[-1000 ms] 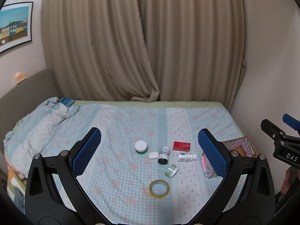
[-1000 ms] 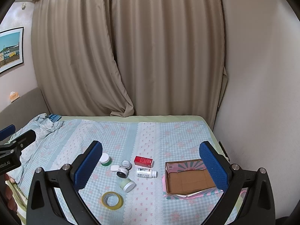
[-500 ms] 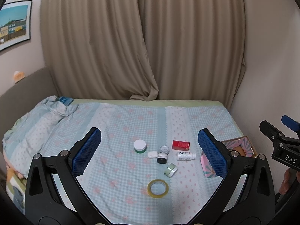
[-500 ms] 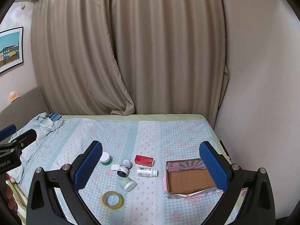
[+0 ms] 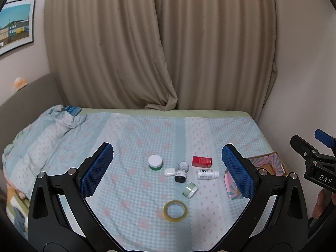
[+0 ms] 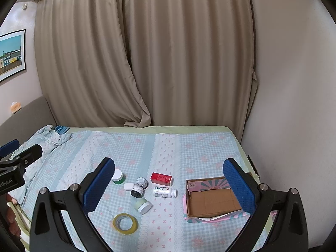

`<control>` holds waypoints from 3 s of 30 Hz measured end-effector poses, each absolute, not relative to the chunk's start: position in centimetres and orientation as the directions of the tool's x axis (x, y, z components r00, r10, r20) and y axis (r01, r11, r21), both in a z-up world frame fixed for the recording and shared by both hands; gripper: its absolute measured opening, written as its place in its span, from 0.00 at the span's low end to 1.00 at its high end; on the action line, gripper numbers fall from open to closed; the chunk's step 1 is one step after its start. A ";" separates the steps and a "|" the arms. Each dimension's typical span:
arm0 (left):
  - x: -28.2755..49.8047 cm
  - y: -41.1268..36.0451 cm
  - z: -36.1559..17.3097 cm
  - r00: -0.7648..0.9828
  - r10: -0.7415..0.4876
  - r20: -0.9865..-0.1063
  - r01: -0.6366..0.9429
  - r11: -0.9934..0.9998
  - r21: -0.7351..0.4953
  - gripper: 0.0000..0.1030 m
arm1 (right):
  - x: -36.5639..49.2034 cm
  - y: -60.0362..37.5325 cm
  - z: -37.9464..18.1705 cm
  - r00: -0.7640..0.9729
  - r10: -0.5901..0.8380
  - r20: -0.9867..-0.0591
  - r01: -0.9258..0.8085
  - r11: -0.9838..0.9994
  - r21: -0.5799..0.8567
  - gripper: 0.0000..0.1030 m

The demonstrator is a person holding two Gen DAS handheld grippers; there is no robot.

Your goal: Organize rigid objects

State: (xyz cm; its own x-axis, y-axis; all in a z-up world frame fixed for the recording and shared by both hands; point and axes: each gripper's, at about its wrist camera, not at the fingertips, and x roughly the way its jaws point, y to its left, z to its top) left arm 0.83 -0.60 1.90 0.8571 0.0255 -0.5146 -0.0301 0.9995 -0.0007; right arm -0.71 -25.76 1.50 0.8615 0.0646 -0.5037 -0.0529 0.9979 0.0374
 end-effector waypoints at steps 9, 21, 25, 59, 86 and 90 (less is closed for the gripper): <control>2.1 -1.0 1.8 0.846 0.032 -0.532 -0.041 0.999 -0.005 1.00 | -0.6 -25.9 2.8 0.853 0.075 -0.516 -0.064 0.997 0.040 1.00; 5.6 2.2 -0.6 0.798 0.040 -0.601 -0.056 0.998 -0.008 1.00 | 0.8 -25.6 3.3 0.831 0.086 -0.549 -0.077 0.996 0.040 1.00; 7.9 5.7 -2.4 0.777 0.000 -0.629 -0.021 0.999 -0.026 1.00 | 1.4 -24.1 2.1 0.801 0.067 -0.596 -0.026 0.997 0.076 1.00; 38.5 9.6 -38.6 0.279 -0.135 -0.951 0.498 0.867 0.023 0.99 | 18.3 -13.7 -26.6 0.270 -0.016 -0.963 0.543 0.828 0.139 1.00; 42.8 6.0 -46.6 0.192 -0.175 -0.966 0.532 0.845 -0.047 0.67 | 23.5 -15.3 -40.9 0.015 0.023 -1.000 0.611 0.791 0.028 0.39; 42.6 7.6 -45.5 0.195 -0.180 -0.964 0.516 0.855 -0.055 0.67 | 23.0 -15.2 -40.2 0.035 0.034 -0.999 0.621 0.782 0.048 0.39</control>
